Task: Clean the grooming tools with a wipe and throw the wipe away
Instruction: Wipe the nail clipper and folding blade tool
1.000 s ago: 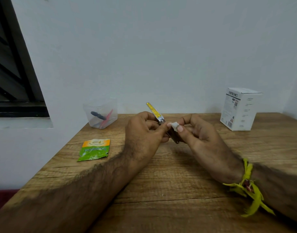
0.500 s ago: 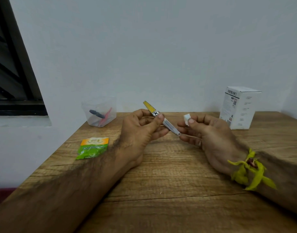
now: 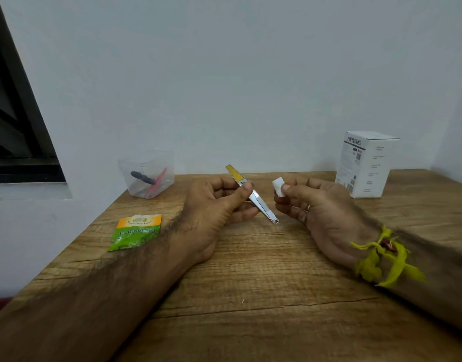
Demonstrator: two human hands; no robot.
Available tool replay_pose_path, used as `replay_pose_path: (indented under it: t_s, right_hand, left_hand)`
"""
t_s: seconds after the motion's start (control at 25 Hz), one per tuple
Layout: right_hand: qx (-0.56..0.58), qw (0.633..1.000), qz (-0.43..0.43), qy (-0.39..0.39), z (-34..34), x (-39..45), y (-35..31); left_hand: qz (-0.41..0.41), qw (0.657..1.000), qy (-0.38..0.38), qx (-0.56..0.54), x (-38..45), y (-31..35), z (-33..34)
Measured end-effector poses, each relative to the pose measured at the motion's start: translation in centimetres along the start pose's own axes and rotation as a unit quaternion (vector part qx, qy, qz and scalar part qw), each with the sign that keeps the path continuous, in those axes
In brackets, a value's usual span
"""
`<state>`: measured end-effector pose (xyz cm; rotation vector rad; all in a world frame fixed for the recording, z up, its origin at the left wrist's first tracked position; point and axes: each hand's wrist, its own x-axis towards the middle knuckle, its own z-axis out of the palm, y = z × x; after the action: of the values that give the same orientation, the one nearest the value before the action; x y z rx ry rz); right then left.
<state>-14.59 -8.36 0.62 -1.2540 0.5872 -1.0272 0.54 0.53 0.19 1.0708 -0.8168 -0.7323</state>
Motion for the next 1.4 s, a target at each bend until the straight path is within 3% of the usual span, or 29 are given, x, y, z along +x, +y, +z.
replay_pose_path:
  t_s: [0.24,0.48,0.6,0.8,1.08,1.24,1.4]
  right_hand:
    - [0.004,1.0,-0.012,-0.016,-0.1,-0.1,0.1]
    - [-0.211,0.962,-0.143,-0.097,-0.3,-0.5,0.3]
    - [-0.217,0.958,-0.126,-0.139,-0.2,-0.6,0.2]
    - [-0.211,0.965,-0.089,-0.125,-0.3,-0.4,0.4]
    - [-0.299,0.939,-0.126,-0.114,-0.2,-0.9,0.1]
    - [-0.374,0.9,-0.183,-0.129,-0.1,-1.0,0.2]
    - [-0.372,0.899,-0.188,-0.138,0.0,-0.8,0.4]
  left_hand:
    - [-0.004,1.0,-0.002,0.019,-0.2,0.0,0.2]
    - [0.006,0.999,0.003,-0.036,-0.1,0.2,-0.1]
    - [0.017,0.999,0.007,-0.036,0.0,0.2,-0.2]
    - [0.025,0.999,0.008,-0.028,-0.2,0.3,0.1]
    - [0.078,0.986,0.097,0.11,0.1,1.4,-0.1]
    - [0.137,0.954,0.095,0.248,0.1,1.6,-0.1]
    - [0.257,0.851,0.03,0.457,-0.1,2.1,-0.6]
